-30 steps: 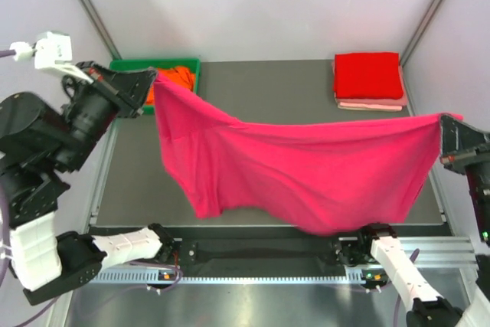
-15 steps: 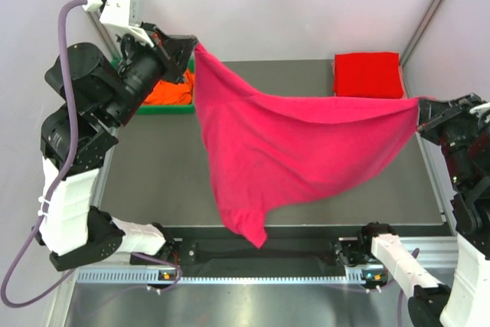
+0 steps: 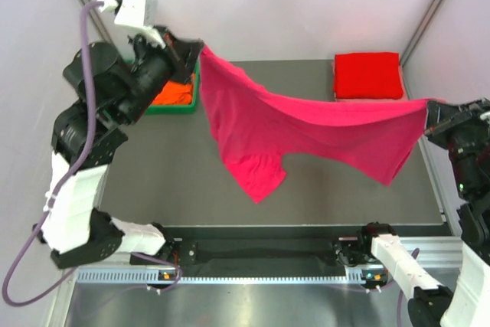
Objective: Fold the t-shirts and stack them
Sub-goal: Flatten the tshirt out
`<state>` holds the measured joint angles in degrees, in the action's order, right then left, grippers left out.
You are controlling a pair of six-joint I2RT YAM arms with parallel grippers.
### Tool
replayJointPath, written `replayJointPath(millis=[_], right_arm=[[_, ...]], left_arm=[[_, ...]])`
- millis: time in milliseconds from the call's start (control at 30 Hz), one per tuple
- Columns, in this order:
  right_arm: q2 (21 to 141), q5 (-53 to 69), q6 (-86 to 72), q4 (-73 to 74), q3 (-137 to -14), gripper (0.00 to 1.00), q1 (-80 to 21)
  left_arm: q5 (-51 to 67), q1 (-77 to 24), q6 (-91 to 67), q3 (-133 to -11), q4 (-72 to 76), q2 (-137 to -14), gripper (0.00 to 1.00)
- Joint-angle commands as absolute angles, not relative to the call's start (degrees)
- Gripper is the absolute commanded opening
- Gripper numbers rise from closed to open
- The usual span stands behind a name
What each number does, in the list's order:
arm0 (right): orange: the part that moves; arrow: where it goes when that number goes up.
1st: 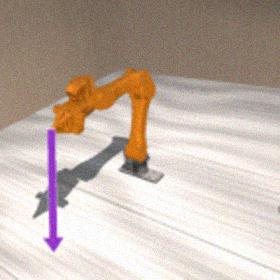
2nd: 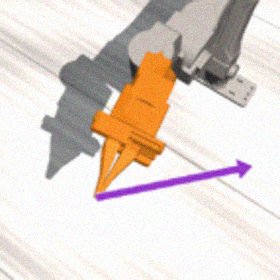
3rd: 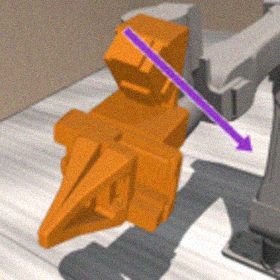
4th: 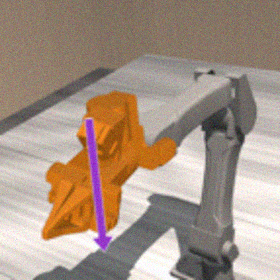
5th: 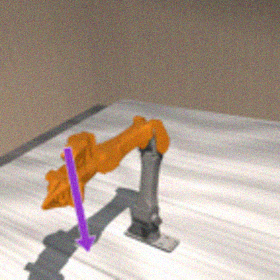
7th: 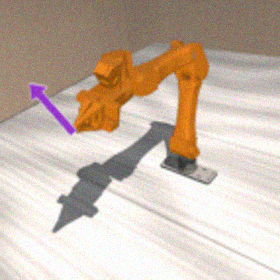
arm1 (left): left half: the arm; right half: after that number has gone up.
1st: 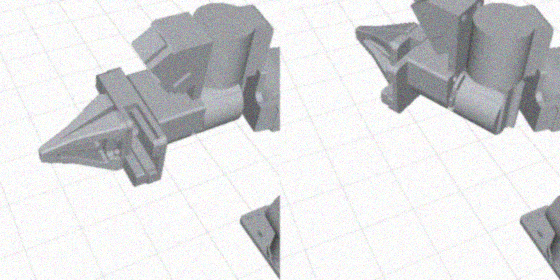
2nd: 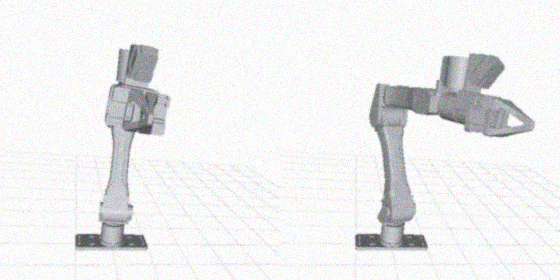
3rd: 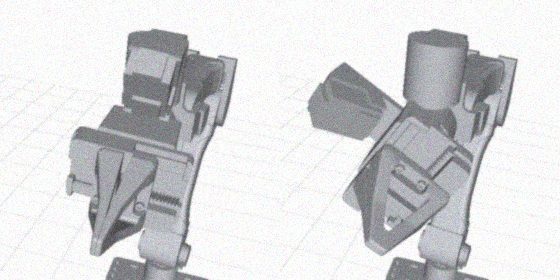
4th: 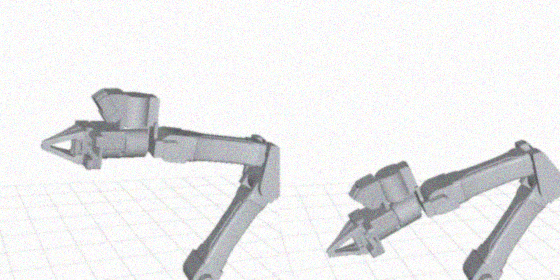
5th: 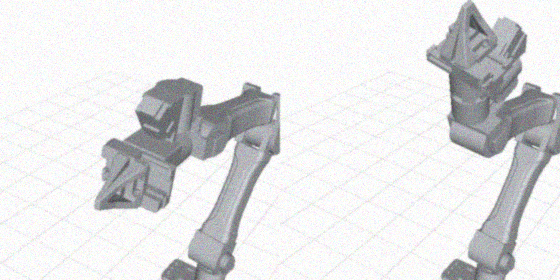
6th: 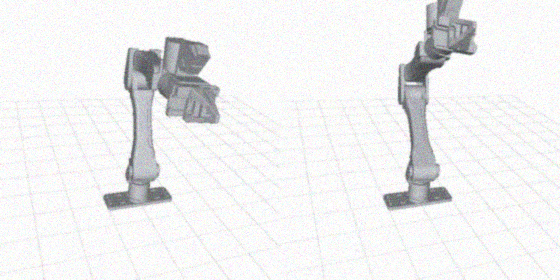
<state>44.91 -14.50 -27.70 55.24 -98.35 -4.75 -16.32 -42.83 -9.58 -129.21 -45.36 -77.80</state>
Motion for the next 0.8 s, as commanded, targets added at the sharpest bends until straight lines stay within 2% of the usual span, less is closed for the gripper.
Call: replayJointPath(millis=[0, 100, 267, 433, 567, 633, 700, 767], right_arm=[[40.53, -12.31, -28.56, 57.56, -101.42, 0.0, -5.1], [37.71, -10.47, -30.32, 61.25, -101.69, 0.0, -5.1], [37.61, -6.43, -30.85, 61.7, -100.12, 0.0, -5.1], [39.63, -3.25, -30.06, 51.26, -92.13, 0.0, -5.01], [46.2, -0.27, -28.74, 37.38, -80.7, 0.0, -5.1], [50.51, 1.48, -28.83, 31.4, -80.68, 0.0, -5.01], [57.81, 2.72, -28.65, 26.75, -82.78, 0.0, -5.1], [65.95, 2.29, -27.96, 24.62, -88.66, 0.0, -5.1]], left_arm=[[-8.89, -42.89, -19.58, -123.59, -43.6, -67.18, 0.0], [-5.46, -42.89, -28.36, -116.73, -45.51, -62.07, 0.0], [-8.52, -42.89, -29.36, -119.96, -54.05, -63.54, 0.0], [-19.57, -42.8, -24.28, -117.26, -53.36, -69.25, 0.0], [-27.06, -42.37, -19.87, -114.08, -47.13, -75.75, 0.0], [-25.85, -38.0, -18.64, -115.48, -44.57, -80.4, 0.0], [-19.01, -32.55, -19.59, -117.67, -41.85, -85.92, 0.0], [-16.18, -24.81, -21.35, -120.84, -39.04, -89.28, 0.0]])
